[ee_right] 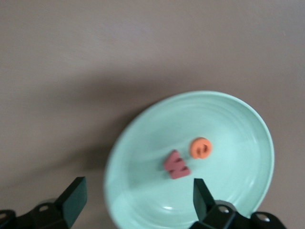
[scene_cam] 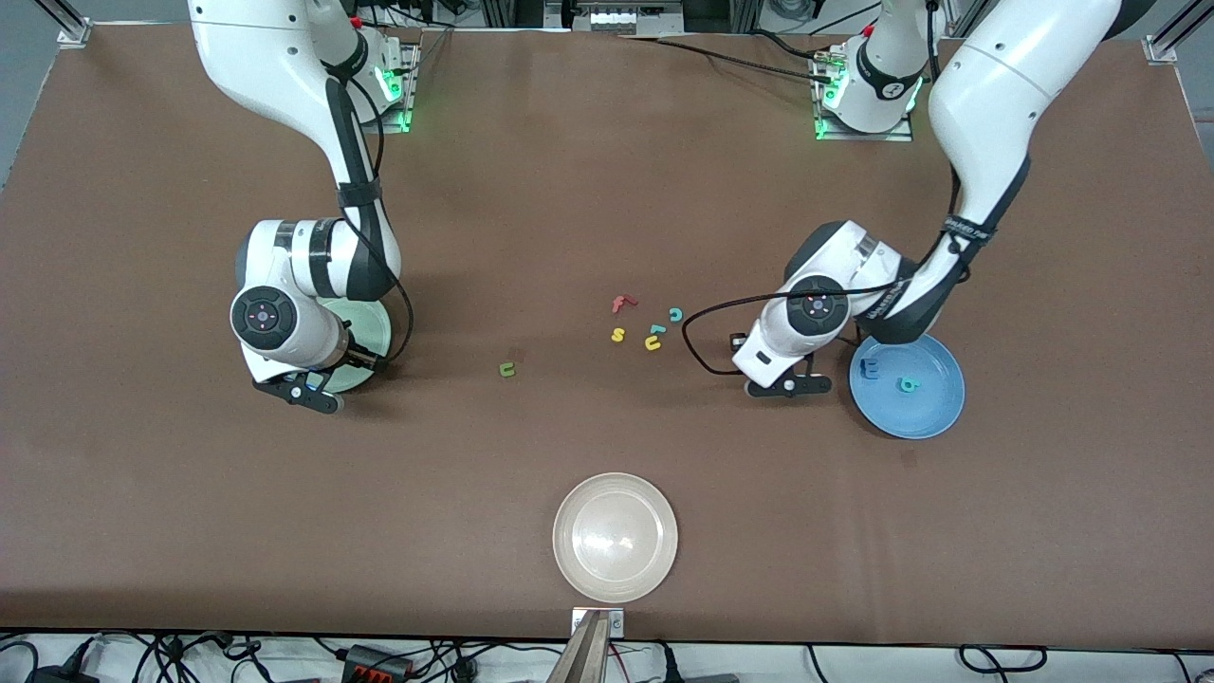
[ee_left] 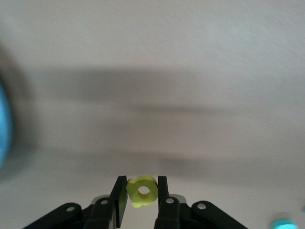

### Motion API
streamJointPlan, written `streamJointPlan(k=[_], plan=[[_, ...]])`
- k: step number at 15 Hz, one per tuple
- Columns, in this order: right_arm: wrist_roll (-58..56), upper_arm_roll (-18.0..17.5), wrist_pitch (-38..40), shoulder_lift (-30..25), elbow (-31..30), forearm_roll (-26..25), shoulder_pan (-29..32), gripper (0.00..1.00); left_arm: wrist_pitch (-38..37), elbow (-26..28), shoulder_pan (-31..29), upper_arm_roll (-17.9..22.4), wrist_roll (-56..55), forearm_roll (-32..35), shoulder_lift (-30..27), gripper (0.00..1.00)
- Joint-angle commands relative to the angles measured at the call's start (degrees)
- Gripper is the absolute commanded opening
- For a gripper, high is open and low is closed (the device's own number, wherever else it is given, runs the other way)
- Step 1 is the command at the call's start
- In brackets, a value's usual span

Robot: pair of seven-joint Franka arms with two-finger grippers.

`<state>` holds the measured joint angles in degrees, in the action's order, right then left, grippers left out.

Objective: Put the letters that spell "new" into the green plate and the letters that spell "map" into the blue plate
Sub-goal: 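Release the pink m on the green plate while the left gripper places the yellow letter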

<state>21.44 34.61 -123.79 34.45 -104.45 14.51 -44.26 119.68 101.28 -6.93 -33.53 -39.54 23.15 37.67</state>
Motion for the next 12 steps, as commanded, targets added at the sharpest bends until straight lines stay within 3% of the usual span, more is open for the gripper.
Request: streamJointPlan(k=[1,6,8,10,11,12], plan=[[-1.1,-0.5,0.8,0.5,3.5,2.5,-1.6,1.0,-2.6,-0.3,-5.2,0.2,9.5,1.9,-1.7,0.06],[-5.1,-4.5,0.7,2.6,9.8,3.2,-1.4,1.0,-2.2,0.1,-15.0,0.4,27.3,2.1,-1.5,0.07],[-5.4,-5.9,0.7,3.6,10.8,3.2,-1.5,0.87,-1.7,0.6,-17.8,0.4,29.9,2.1,-1.4,0.09],[-5.8,-6.8,0.7,5.0,12.9,3.2,-1.5,0.81,-1.7,1.2,-19.3,0.4,31.0,2.1,-1.0,0.19],[-6.7,-7.7,0.7,5.7,13.9,3.2,-1.5,0.79,-1.7,1.5,-19.5,0.4,31.0,2.0,-1.0,0.53],[-7.5,-8.8,0.7,6.2,14.6,3.2,-1.2,0.78,-1.8,1.6,-20.0,0.4,31.1,2.0,-0.9,1.0]])
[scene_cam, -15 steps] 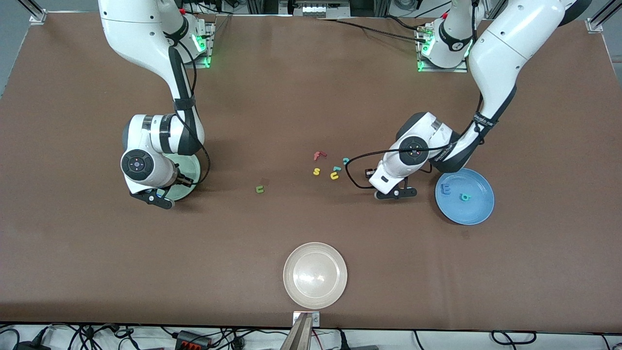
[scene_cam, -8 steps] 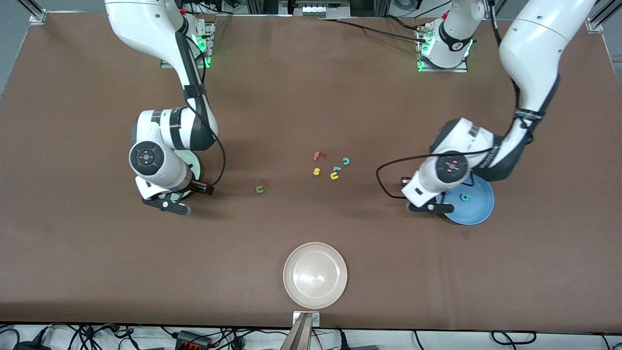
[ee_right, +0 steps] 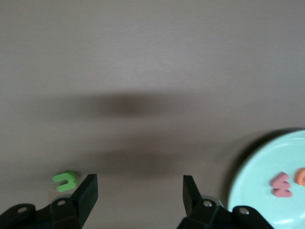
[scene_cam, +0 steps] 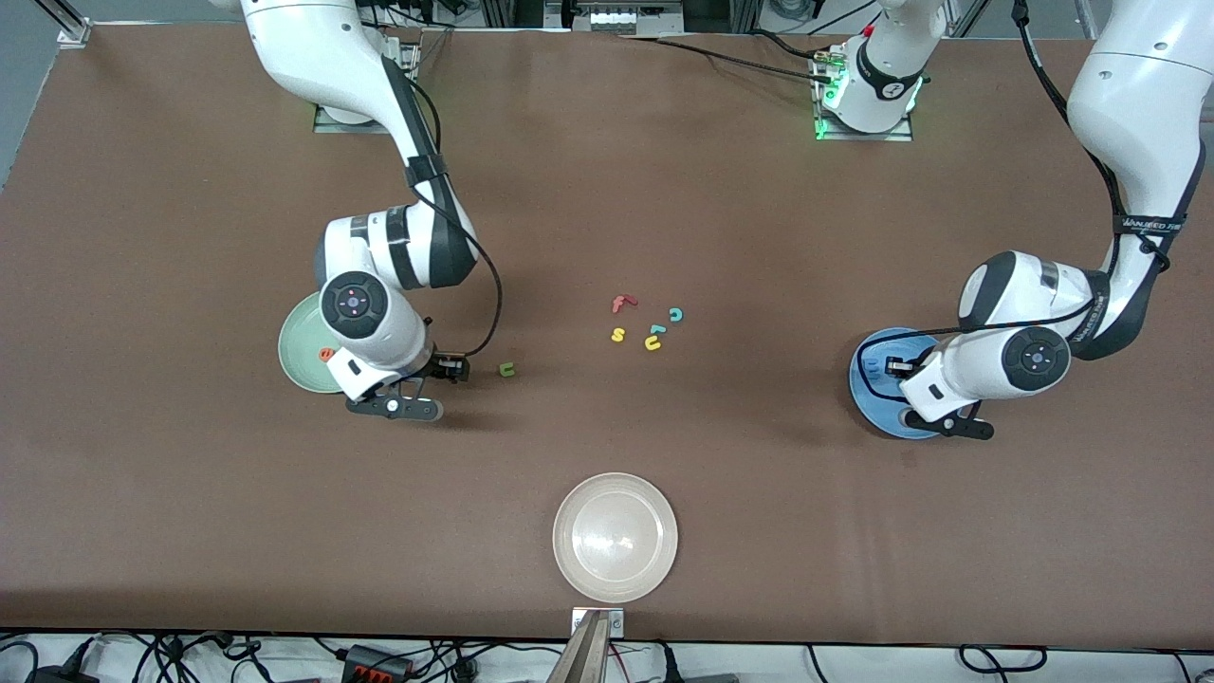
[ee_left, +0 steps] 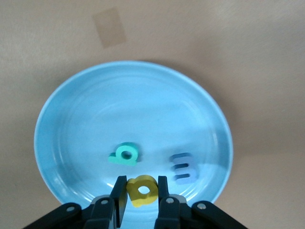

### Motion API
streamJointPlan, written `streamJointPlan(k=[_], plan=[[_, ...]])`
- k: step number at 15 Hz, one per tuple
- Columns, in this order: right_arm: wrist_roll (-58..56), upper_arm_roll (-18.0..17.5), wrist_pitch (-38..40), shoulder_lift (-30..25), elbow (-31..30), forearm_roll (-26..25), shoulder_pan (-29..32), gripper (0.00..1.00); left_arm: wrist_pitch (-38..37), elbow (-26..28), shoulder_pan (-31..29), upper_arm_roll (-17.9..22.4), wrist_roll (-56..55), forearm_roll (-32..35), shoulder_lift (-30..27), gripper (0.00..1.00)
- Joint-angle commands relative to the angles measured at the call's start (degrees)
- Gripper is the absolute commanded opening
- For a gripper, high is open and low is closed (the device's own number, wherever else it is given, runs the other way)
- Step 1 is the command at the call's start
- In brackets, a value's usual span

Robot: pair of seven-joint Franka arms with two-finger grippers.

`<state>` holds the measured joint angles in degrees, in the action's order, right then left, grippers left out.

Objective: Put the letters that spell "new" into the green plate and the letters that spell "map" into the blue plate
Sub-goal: 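Release the pink m on the green plate while the left gripper places the yellow letter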

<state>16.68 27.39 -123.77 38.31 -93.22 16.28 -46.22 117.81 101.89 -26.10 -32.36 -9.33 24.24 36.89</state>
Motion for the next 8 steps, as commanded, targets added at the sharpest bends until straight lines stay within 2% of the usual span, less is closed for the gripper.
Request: streamJointPlan(k=[1,6,8], plan=[[-3.5,-2.2,0.5,2.9,3.8,1.6,0.9,0.78,-0.2,0.9,-1.3,-1.0,1.0,0.9,-0.2,1.0],[-4.0,-6.8,-1.2,3.9,5.2,1.6,1.1,0.77,-1.6,0.4,-1.1,-1.9,1.0,0.9,-1.0,1.0],[-4.6,-7.2,-2.7,4.7,5.2,1.7,0.9,0.75,-4.6,-0.5,-1.2,-3.7,1.0,0.9,-2.3,1.0]])
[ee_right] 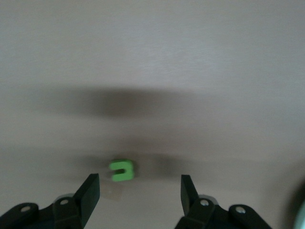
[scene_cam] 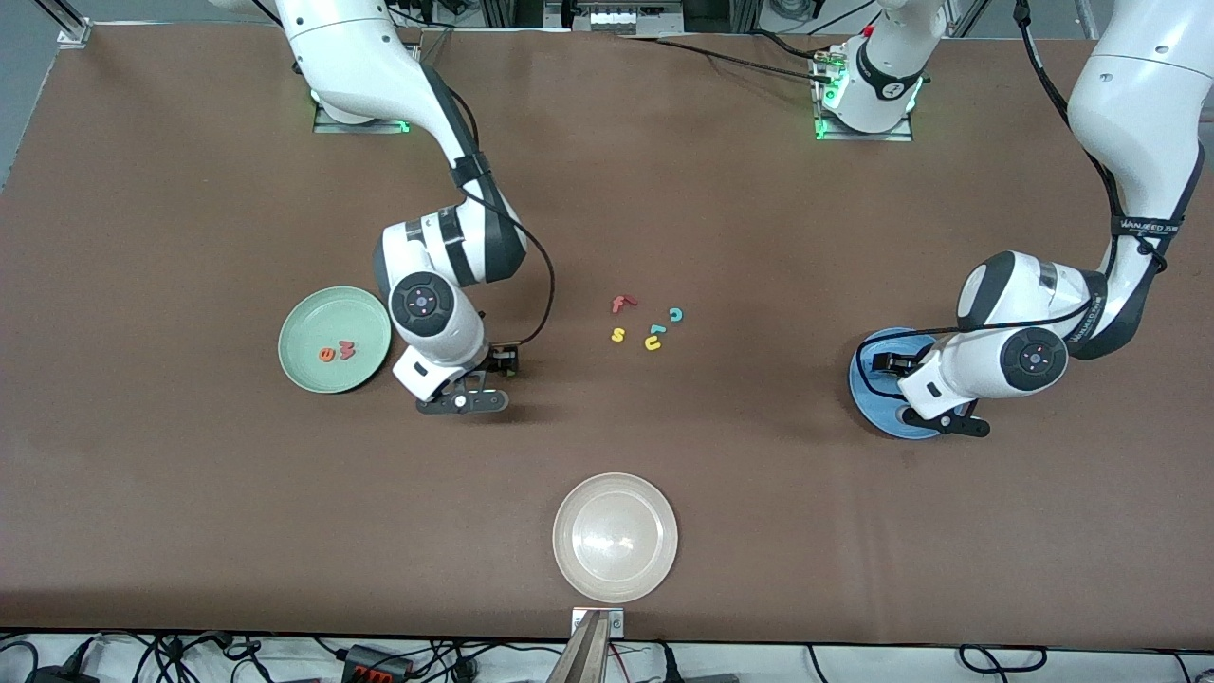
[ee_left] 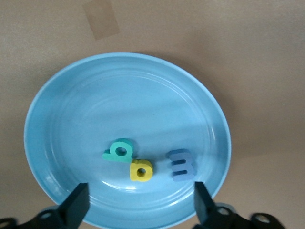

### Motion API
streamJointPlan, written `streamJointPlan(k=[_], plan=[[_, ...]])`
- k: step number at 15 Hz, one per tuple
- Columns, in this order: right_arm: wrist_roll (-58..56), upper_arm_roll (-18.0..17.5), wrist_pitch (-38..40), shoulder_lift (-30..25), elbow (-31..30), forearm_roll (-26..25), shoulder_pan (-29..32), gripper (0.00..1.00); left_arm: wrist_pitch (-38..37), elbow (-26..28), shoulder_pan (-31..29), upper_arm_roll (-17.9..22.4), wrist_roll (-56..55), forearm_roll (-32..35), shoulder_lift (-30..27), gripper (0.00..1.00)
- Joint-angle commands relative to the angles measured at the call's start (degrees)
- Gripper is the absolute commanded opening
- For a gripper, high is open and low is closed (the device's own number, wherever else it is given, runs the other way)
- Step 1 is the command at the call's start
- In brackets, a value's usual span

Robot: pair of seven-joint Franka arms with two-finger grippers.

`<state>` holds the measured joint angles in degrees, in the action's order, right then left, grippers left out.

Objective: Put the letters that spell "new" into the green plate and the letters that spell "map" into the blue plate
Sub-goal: 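Grasp the green letter with the right gripper while the left gripper withdraws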

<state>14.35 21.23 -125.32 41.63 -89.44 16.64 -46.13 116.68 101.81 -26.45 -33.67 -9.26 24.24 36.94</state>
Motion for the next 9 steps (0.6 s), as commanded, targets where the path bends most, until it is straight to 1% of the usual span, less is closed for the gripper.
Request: streamJointPlan(k=[1,4,6,8,9], plan=[[-2.4,-1.1,-1.8,2.0,1.4,1.5,0.4,0.72,-4.6,-1.4,-0.9,-2.9,0.8,0.9,-3.2,1.0],[-2.5,-1.1,-2.1,2.7,1.4,1.6,0.2,0.68,-8.6,-4.9,-0.6,-4.9,0.4,0.8,-4.1,1.0],[-2.3,-1.3,-2.7,4.0,1.4,1.6,0.2,0.67,-13.1,-9.1,-0.3,-6.1,0.5,0.6,-4.1,1.0],[-2.1,-3.1,-4.9,4.5,1.2,1.6,0.8,0.66,-17.6,-13.7,-0.3,-8.4,0.5,0.6,-4.1,1.0],[-2.0,-3.2,-5.1,4.9,1.2,1.6,0.8,0.66,-19.9,-15.7,-0.3,-9.2,0.5,0.5,-4.1,1.0]])
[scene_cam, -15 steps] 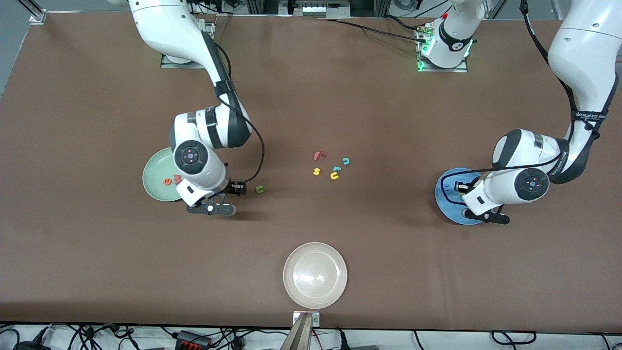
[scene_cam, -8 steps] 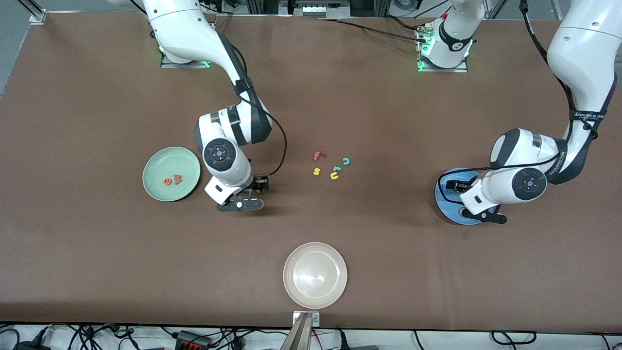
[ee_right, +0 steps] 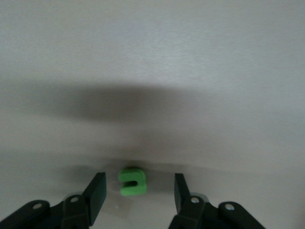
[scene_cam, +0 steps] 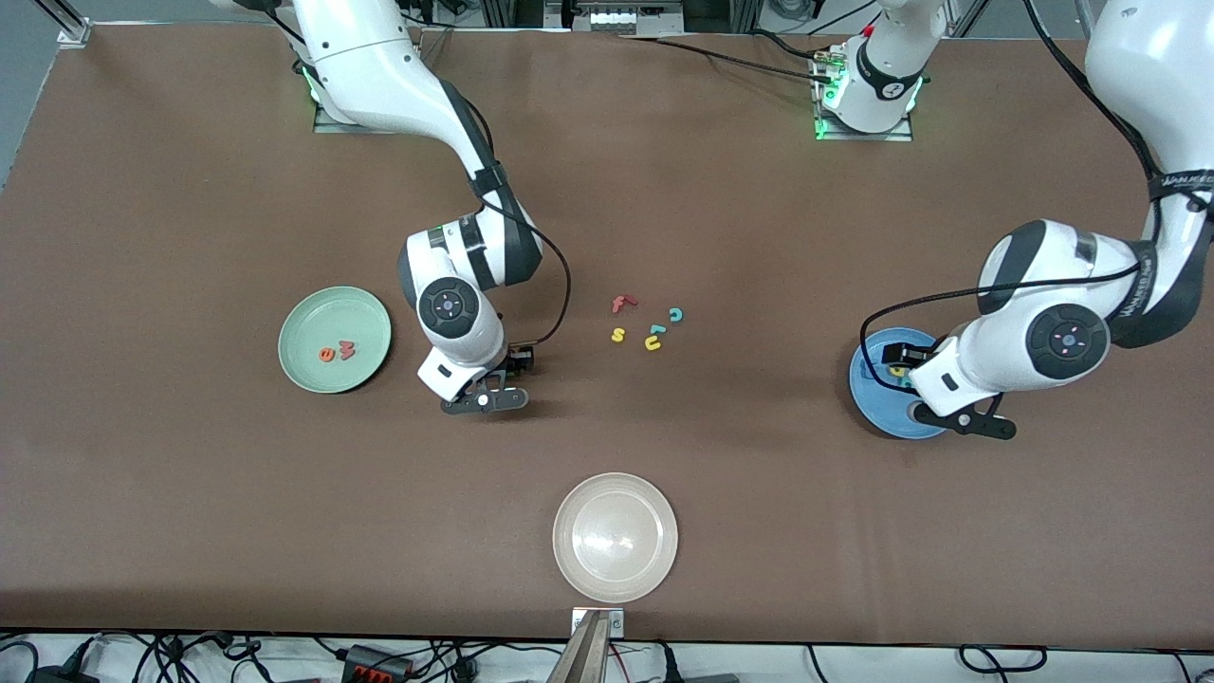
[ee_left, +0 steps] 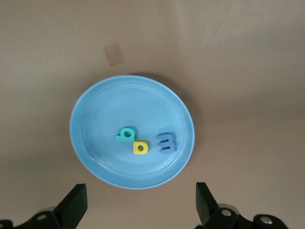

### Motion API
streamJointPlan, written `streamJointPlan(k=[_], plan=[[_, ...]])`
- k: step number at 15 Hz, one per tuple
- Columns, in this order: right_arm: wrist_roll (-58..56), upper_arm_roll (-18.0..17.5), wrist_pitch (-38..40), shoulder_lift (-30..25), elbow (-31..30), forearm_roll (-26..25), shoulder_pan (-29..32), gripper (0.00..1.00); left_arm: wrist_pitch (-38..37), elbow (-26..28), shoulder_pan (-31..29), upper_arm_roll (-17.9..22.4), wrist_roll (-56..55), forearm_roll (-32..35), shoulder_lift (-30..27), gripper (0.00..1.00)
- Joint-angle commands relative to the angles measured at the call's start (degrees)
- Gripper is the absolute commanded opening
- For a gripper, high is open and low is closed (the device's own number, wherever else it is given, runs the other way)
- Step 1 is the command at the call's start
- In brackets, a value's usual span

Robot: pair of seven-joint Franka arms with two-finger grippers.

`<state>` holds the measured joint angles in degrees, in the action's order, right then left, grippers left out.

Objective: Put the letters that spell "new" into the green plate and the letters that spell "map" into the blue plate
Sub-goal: 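Grasp the green letter with the right gripper while the left gripper withdraws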

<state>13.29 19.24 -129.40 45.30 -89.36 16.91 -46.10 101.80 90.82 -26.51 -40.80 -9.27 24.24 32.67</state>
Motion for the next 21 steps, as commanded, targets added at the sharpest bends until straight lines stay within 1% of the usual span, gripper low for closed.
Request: streamJointPlan(k=[1,3,4,5,6,7,8,9,10,11,12,13,14,15,16,17,18,19,21], plan=[[-0.8,-1.2,-1.0,1.5,1.1,1.4,0.6,0.64,-7.7,-7.1,-0.2,-2.7,0.6,0.5,0.2,1.0],[-0.6,-1.2,-1.1,1.8,1.1,1.4,0.4,0.63,-12.9,-11.5,-0.3,-4.2,0.6,0.5,0.1,1.0],[-0.7,-1.2,-1.0,1.8,1.1,1.4,0.5,0.61,-15.5,-13.6,-0.3,-4.9,0.6,0.5,0.1,1.0],[-0.7,-1.2,-1.0,1.8,1.1,1.5,0.5,0.56,-17.5,-15.6,-0.3,-5.3,0.6,0.4,0.0,1.0],[-0.7,-1.2,-0.9,1.8,1.1,1.4,0.5,0.5,-19.6,-17.4,-0.4,-5.8,0.7,0.1,0.0,1.0],[-0.8,-1.2,-0.8,1.6,1.1,1.4,0.6,0.41,-21.4,-19.1,-0.3,-6.4,0.6,-0.2,0.0,1.0],[-0.8,-1.2,-0.6,1.6,1.1,1.4,0.7,0.28,-22.4,-20.0,-0.3,-6.5,0.7,-0.4,-0.8,1.0],[-0.5,-1.2,-0.5,1.5,1.0,1.7,0.8,0.19,-22.3,-19.6,0.9,-6.0,0.7,-0.5,-3.4,1.0],[-0.4,-1.2,-0.4,1.5,0.9,3.1,0.7,0.12,-22.3,-19.9,3.9,-3.5,0.6,-0.7,-4.4,1.0],[-0.8,-1.2,-0.3,1.4,0.9,4.4,0.7,0.09,-22.3,-19.8,7.1,1.3,0.6,-2.9,-7.2,1.0],[-0.8,-1.1,0.2,1.2,0.8,4.5,0.7,0.09,-22.2,-19.4,10.1,7.6,0.7,-8.9,-9.7,1.0],[-0.8,-1.0,2.5,-0.3,0.8,4.5,1.3,0.09,-21.7,-19.0,12.4,14.0,0.9,-15.1,-11.4,1.0],[-0.8,-0.3,6.1,-2.3,0.8,4.4,1.6,0.09,-21.1,-17.8,15.2,20.3,1.0,-20.7,-13.9,1.0],[-0.8,1.3,9.9,-4.8,0.4,4.4,1.8,0.09,-19.5,-14.6,18.3,25.6,1.0,-24.3,-16.6,1.0],[-1.0,3.1,12.8,-7.2,-0.8,4.4,1.6,0.09,-16.9,-11.2,20.9,29.9,1.0,-25.8,-19.7,1.0],[-1.4,5.3,13.7,-9.9,-2.8,3.8,1.5,0.09,-14.0,-7.0,22.5,32.3,1.9,-25.8,-22.5,1.0],[-3.5,7.1,13.7,-12.5,-5.7,3.7,1.5,0.09,-10.9,-2.8,23.8,33.8,4.3,-25.8,-25.4,1.0],[-8.1,9.2,13.6,-14.5,-8.9,3.7,1.6,0.09,-7.7,1.3,25.0,35.6,7.0,-25.8,-27.7,1.0],[-18.5,14.9,13.6,-16.5,-13.8,3.7,1.5,0.09,-2.2,7.8,29.4,40.8,8.7,-25.8,-31.2,1.0]])
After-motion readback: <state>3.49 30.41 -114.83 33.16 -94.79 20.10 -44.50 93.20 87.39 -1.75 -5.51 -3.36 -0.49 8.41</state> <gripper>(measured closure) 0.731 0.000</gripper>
